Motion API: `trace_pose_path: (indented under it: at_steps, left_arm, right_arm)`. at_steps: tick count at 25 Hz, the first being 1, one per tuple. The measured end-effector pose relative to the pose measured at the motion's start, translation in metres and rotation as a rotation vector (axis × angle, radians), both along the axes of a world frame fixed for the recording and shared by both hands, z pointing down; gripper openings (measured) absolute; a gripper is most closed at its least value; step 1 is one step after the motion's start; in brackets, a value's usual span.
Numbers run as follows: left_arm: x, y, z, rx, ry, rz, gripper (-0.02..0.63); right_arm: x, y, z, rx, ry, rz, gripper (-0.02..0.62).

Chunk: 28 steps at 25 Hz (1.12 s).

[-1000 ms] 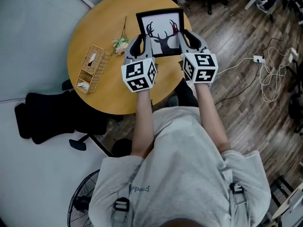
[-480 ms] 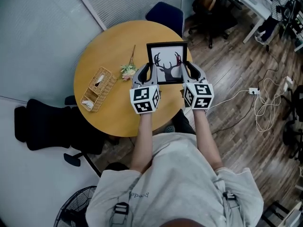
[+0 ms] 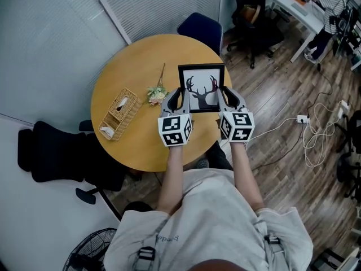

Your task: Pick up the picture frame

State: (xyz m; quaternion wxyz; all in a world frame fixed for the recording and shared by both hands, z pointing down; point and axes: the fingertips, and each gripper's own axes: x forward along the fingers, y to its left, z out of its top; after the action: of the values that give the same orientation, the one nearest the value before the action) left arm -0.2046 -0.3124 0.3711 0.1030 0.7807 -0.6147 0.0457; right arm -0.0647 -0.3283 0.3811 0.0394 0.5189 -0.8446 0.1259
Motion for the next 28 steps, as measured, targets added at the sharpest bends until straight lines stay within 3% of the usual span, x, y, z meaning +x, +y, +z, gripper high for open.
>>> trace_pose_path:
  at_steps: [28]
  left_arm:
    - [-0.006,0.018,0.002,-0.003,-0.002,-0.025,0.089]
  right_arm:
    - [-0.006,0.016,-0.001,0.01,0.002,-0.023,0.076]
